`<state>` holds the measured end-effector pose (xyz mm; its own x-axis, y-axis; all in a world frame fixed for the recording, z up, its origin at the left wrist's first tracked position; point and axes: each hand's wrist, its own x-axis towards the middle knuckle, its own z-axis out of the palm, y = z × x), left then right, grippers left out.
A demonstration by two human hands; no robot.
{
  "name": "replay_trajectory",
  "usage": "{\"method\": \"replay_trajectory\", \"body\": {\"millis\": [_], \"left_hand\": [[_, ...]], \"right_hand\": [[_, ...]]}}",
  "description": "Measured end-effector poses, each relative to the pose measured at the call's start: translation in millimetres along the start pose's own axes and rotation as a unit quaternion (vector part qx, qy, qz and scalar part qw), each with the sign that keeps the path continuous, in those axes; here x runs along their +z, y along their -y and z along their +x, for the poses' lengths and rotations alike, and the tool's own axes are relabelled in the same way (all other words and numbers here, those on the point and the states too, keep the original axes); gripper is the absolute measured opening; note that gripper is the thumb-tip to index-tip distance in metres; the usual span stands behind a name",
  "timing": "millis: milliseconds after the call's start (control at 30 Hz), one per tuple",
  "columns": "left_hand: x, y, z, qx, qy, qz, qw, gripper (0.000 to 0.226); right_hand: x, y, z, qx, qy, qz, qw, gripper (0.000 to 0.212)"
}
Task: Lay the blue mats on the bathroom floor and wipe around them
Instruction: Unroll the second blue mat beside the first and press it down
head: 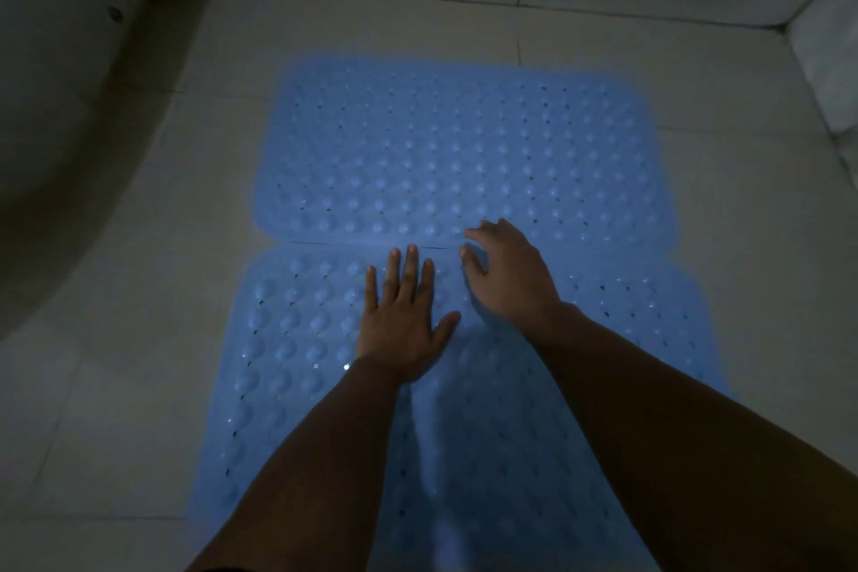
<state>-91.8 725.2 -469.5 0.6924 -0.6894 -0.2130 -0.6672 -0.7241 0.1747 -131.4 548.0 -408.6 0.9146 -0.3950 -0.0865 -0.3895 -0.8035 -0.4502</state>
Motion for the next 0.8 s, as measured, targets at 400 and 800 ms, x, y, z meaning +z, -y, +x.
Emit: {"method": "replay_trajectory", "body": {"millis": [400,800], "left_hand": [[13,-2,5,0.009,-0.064,-0.002,0.998,0.083],[-77,14,28,-0.007,0.028,-0.012,1.0,0.071]], "right_hand": [[36,-20,39,-0.072,-0.116,0.039,0.99,0.031],[-13,22,23,0.03,0.104,-0.059,0.992,0.041]]}}
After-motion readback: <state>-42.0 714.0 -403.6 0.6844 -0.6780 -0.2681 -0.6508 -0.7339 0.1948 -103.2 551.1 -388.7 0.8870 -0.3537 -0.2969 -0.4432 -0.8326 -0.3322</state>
